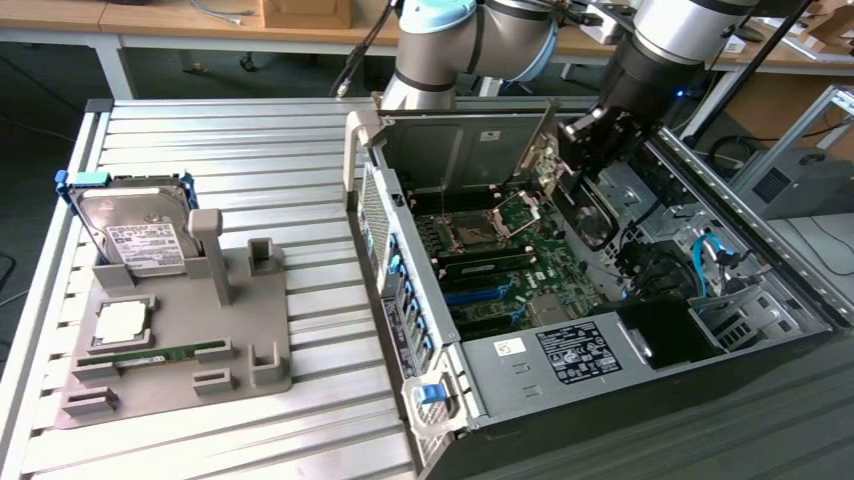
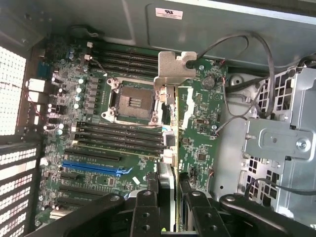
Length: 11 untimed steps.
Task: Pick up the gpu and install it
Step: 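Insert the gpu into the slot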
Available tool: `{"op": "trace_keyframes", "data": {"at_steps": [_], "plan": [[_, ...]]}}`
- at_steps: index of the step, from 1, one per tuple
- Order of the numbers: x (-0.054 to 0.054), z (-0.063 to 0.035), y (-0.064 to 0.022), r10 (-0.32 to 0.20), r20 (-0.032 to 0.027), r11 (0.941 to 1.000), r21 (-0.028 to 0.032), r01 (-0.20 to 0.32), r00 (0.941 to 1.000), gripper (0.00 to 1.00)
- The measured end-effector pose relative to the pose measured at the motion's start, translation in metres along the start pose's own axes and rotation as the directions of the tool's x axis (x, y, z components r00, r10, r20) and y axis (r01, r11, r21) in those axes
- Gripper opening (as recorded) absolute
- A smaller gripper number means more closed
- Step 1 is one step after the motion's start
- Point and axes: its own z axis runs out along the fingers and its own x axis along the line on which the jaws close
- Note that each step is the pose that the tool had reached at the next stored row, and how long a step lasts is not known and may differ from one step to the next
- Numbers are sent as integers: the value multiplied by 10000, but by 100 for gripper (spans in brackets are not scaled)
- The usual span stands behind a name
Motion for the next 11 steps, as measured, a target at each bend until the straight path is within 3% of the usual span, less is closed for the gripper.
{"op": "trace_keyframes", "data": {"at_steps": [11], "plan": [[0, 0, 0, -561, -43, 9984, -6, 561, 9984, 27]]}}
